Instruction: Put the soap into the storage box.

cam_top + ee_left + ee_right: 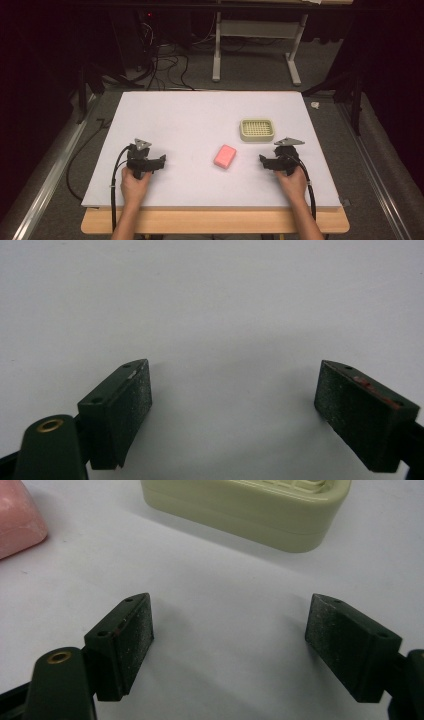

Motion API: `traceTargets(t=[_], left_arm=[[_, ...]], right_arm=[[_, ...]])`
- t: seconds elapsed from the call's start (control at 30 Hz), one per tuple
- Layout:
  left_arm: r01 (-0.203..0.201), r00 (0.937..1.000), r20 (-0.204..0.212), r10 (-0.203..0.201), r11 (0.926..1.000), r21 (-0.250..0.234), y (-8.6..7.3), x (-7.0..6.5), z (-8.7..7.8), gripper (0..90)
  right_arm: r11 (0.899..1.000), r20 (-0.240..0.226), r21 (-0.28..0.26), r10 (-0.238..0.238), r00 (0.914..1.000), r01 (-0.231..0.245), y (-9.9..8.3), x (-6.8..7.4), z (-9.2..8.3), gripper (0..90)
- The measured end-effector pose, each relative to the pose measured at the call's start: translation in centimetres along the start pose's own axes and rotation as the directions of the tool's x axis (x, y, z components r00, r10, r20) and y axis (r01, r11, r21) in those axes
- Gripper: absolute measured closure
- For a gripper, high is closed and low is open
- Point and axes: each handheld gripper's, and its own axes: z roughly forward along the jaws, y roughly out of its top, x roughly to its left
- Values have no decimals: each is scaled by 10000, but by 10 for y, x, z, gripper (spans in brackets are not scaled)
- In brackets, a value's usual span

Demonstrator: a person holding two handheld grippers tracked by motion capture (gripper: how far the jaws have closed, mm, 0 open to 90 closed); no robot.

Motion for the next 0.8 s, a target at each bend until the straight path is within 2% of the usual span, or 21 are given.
traceTargets(t=[0.3, 0.67, 0.8], left_arm=[[0, 10000, 0, 0, 10000, 2, 0, 0, 0, 156], [1, 10000, 1, -1, 10000, 3, 0, 0, 0, 157], [-2, 10000, 3, 2, 10000, 5, 0, 0, 0, 157]], right_arm=[[10000, 11, 42, 20, 10000, -20, 0, 0, 0, 196], [9998, 63, 174, 76, 10000, -77, 2, -1, 1, 143], [9994, 44, 265, 208, 9998, -209, 2, -2, -2, 141]])
